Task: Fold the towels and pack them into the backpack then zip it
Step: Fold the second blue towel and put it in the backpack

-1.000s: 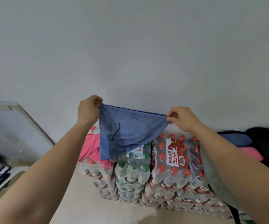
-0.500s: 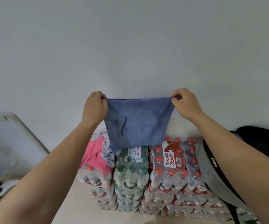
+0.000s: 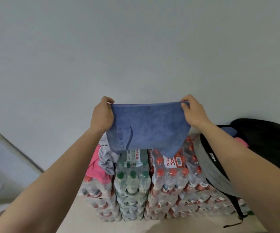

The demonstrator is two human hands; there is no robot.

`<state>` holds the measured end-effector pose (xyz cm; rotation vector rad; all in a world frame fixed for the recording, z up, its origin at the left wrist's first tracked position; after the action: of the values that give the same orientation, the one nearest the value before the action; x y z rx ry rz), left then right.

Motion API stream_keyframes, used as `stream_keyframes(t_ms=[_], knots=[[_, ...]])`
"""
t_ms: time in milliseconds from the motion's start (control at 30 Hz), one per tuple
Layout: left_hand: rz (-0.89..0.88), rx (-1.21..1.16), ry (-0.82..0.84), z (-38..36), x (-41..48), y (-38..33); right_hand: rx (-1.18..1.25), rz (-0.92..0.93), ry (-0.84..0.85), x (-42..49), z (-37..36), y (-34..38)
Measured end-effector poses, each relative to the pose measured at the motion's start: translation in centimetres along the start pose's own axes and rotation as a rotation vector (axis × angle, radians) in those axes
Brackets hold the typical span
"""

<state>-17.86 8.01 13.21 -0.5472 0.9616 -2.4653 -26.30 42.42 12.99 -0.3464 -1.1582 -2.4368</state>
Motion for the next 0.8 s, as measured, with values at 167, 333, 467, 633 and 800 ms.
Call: stream_keyframes(t_ms=[167,333,467,633,800], knots=[[0.054,0.024,0.082,-3.5,0.9,1.5,-0.01,-0.093,0.048,0.3,-1.2,-3.6],[0.098,0.166,0.078,-7.1,2.4,3.9,-0.164,-0.18,0.135,0.6,-4.3,-8.1],[0.183,0.097,0.092,-9.6,3.5,5.4,-0.215,-0.139,0.125,0.9,-5.8,-9.9],[0.275,-0.155,0.12,-10.9,3.4,6.3,0.14,-0.234,0.009,0.9,-6.8,-10.9],[0.396,-0.165,0.122,-11.1,1.3,9.4,0.317,-0.386,0.011,-2.0,-7.7,-12.0]])
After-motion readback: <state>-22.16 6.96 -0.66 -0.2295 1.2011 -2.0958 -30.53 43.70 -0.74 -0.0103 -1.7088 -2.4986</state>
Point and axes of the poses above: each hand's wrist, its own x-axis towards the middle knuckle, its own z-axis out of the back of the hand, y = z × x, the point moved 7 cm from there along x, towards the middle knuckle, and after that the axes turned 12 degrees about z, right-handed, at the moved point
